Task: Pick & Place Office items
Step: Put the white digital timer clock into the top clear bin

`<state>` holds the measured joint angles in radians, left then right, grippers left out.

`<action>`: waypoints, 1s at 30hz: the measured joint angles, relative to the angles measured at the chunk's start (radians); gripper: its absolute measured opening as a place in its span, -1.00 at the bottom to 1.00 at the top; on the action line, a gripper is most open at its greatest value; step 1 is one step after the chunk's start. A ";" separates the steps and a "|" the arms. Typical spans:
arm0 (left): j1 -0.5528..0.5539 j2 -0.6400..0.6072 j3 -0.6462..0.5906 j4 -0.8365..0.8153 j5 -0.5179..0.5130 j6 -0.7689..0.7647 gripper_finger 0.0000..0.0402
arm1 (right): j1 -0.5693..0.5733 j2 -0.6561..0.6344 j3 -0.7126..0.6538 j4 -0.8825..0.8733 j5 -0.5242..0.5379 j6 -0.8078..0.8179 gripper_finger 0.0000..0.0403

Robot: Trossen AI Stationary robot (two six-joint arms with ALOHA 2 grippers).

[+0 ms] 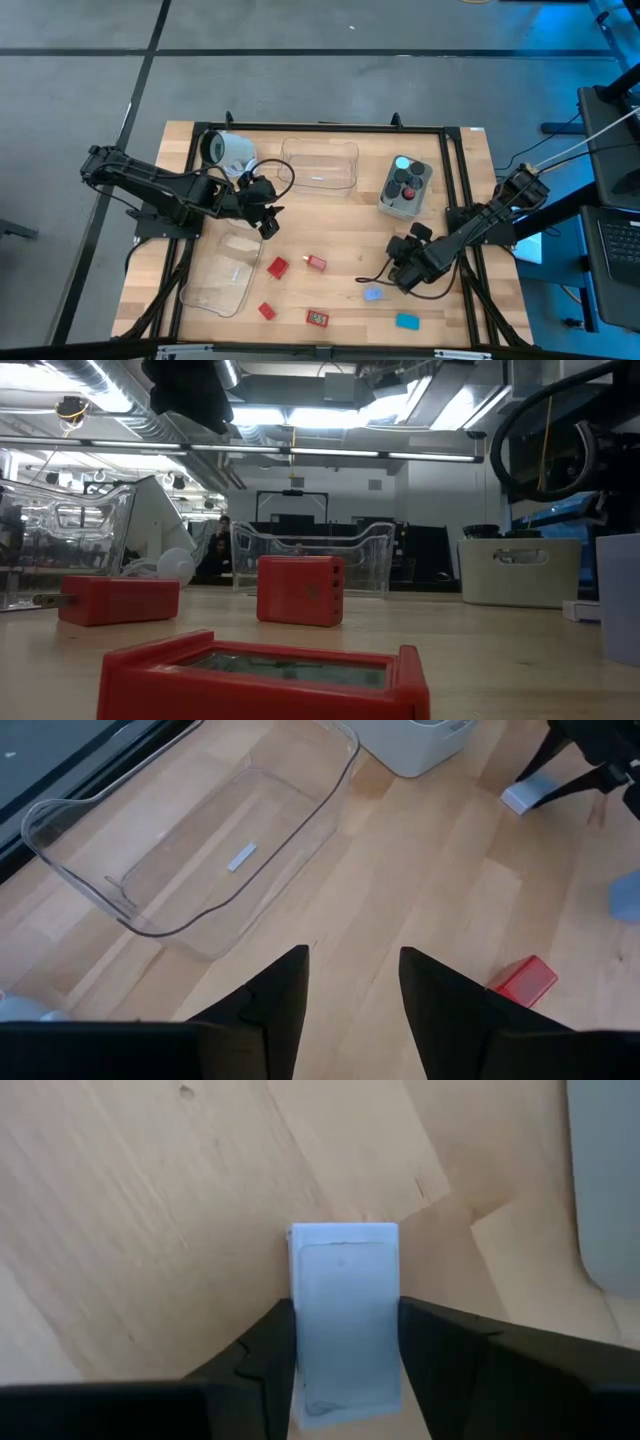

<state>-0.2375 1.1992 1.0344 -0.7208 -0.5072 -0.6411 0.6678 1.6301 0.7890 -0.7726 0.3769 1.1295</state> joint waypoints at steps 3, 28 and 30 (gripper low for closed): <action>0.000 0.000 0.000 0.000 0.000 0.000 -0.23 | 0.000 -0.029 0.016 -0.007 0.005 0.008 -0.28; 0.000 0.000 0.000 0.017 -0.079 0.000 -0.22 | -0.500 -0.106 0.211 0.416 0.277 -0.695 -0.25; 0.000 0.000 0.000 0.017 -0.079 0.000 -0.22 | -0.564 -0.102 0.211 0.476 0.247 -0.711 -0.25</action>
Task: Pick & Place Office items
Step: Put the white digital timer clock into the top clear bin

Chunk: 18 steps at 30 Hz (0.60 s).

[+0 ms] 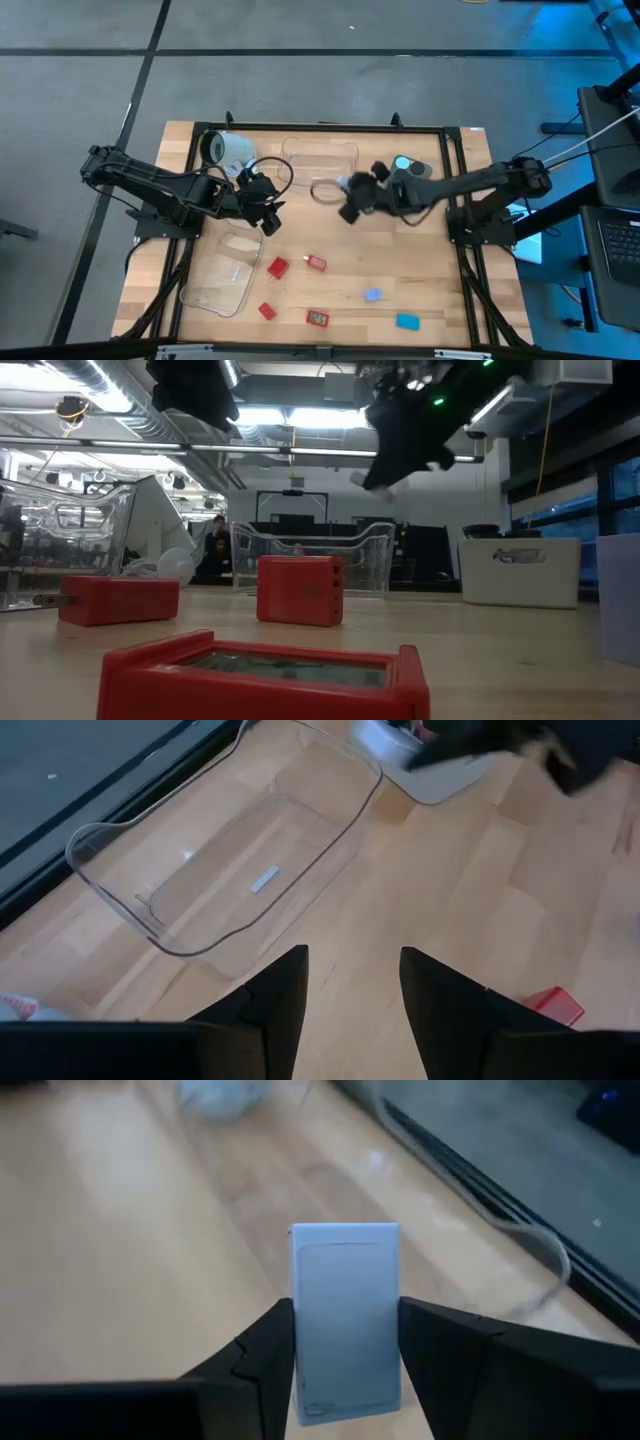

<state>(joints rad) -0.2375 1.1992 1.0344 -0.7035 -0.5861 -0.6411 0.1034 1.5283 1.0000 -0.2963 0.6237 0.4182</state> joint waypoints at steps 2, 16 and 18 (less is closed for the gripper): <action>0.000 0.000 0.000 0.000 0.000 0.000 -0.22 | -0.057 0.013 0.000 0.065 -0.036 -0.001 -0.25; 0.000 0.000 0.000 -0.003 -0.003 0.038 -0.22 | -0.251 0.219 0.001 0.396 -0.212 -0.011 -0.24; 0.000 0.000 0.000 -0.003 -0.009 0.038 -0.22 | -0.261 0.243 0.001 0.422 -0.229 -0.011 -0.24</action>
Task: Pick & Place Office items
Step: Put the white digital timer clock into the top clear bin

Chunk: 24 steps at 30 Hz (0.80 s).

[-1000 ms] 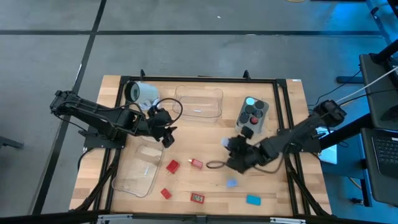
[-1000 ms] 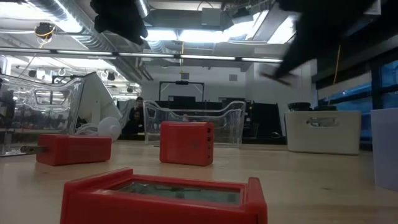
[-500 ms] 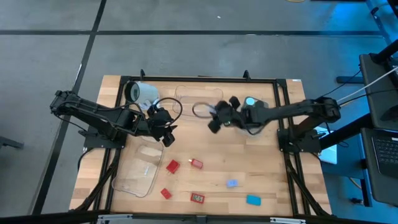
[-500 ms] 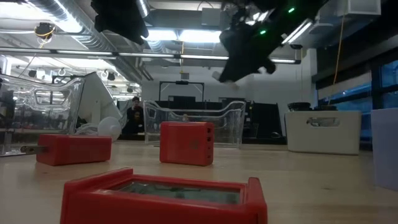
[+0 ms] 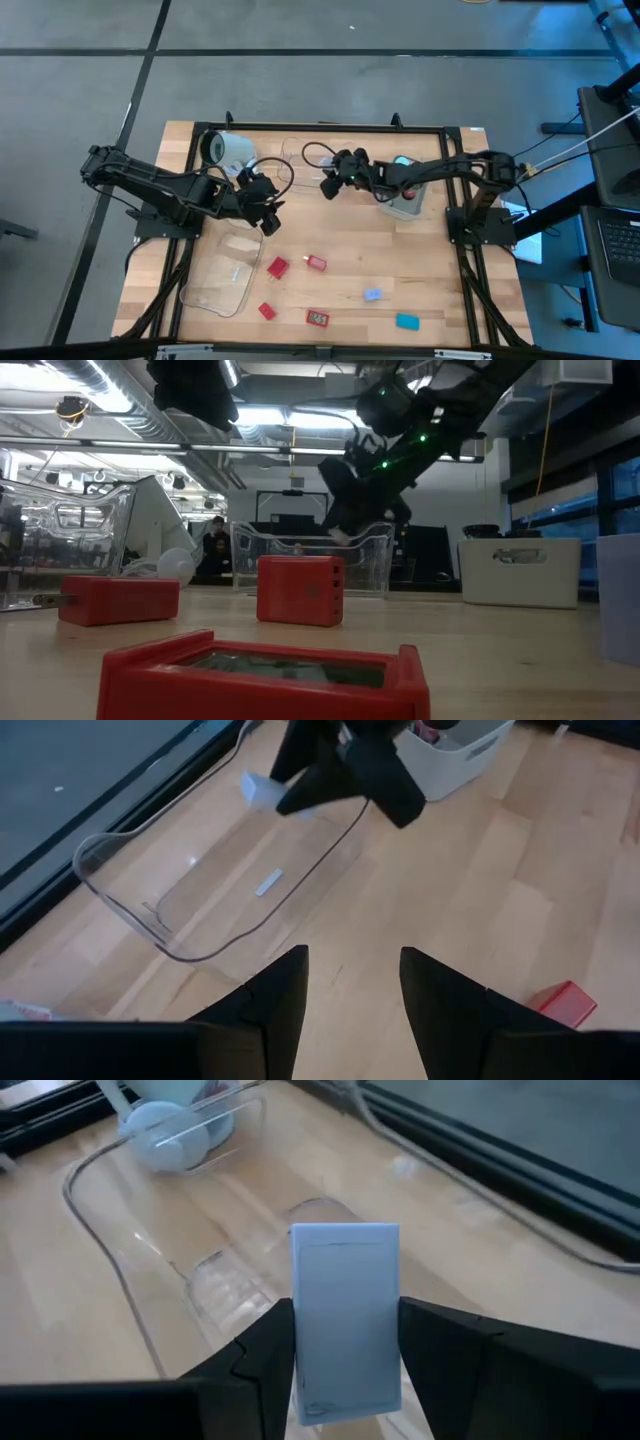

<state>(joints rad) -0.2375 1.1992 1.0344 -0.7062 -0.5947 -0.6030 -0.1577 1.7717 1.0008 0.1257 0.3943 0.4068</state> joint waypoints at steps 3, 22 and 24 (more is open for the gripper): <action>0.000 0.000 0.000 0.000 -0.010 0.000 -0.22 | -0.017 0.026 0.000 0.016 -0.024 0.000 -0.24; 0.000 0.000 0.000 0.000 -0.012 0.007 -0.22 | -0.031 0.055 0.000 0.016 -0.048 -0.001 -0.17; 0.000 0.000 0.000 0.000 -0.012 0.007 -0.22 | -0.031 0.055 0.000 0.016 -0.048 -0.003 -0.15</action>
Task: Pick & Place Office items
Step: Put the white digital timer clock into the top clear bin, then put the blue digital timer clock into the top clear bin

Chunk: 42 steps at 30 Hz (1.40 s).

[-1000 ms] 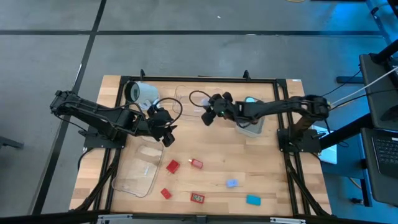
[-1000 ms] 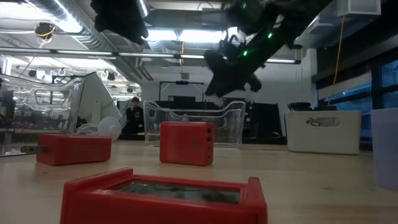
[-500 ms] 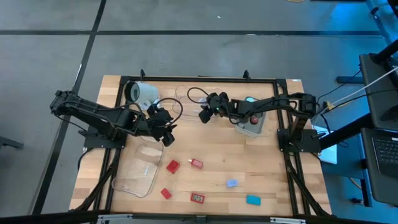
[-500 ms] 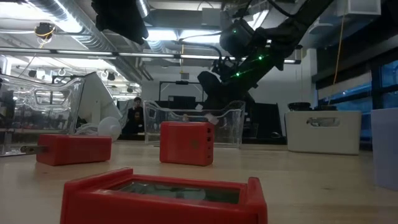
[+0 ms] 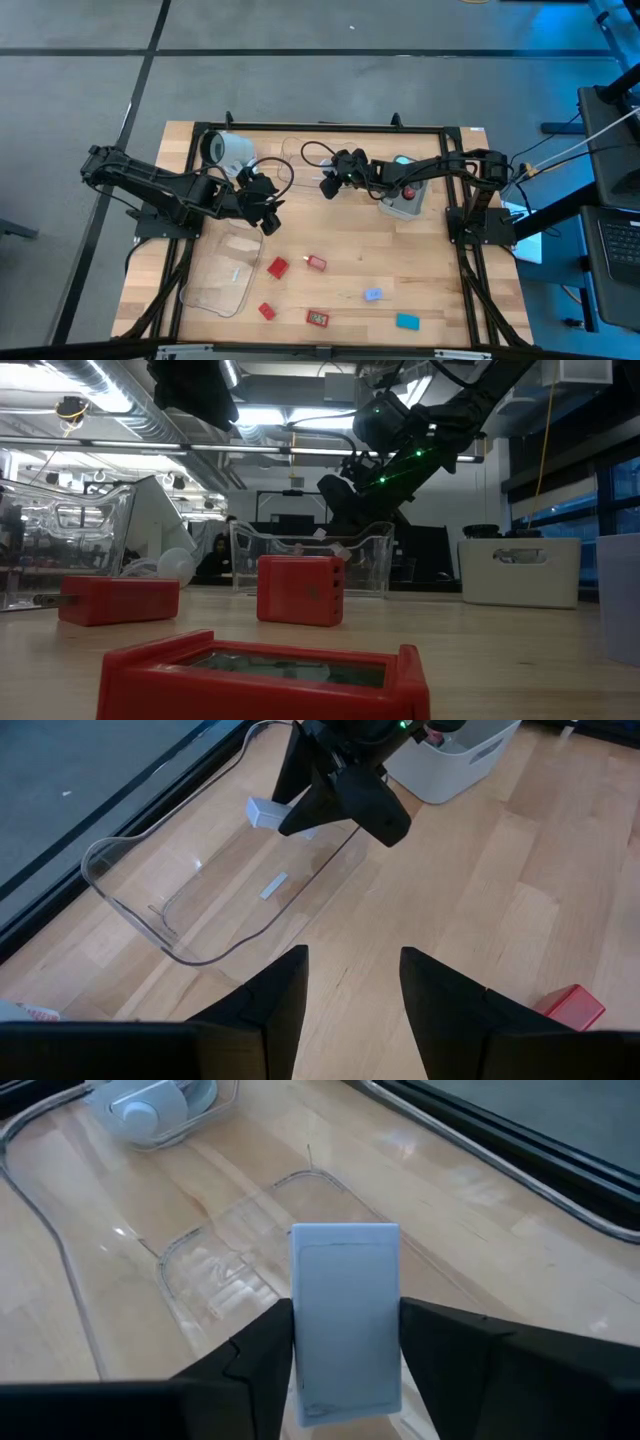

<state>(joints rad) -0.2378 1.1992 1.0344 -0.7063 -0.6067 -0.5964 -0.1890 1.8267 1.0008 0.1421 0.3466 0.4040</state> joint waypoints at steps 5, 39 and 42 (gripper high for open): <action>0.000 0.000 0.000 0.000 0.000 0.000 -0.22 | 0.000 0.000 0.000 0.000 0.000 -0.008 -0.15; 0.000 0.000 0.000 -0.005 0.005 0.001 -0.22 | 0.007 -0.116 0.000 -0.056 -0.034 -0.091 0.20; 0.000 0.000 0.000 -0.012 0.005 0.001 -0.22 | 0.018 -0.210 0.000 -0.176 -0.133 -0.076 0.18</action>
<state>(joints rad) -0.2375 1.1992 1.0344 -0.7185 -0.6014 -0.5957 -0.1713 1.6162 1.0008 -0.0344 0.2136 0.3280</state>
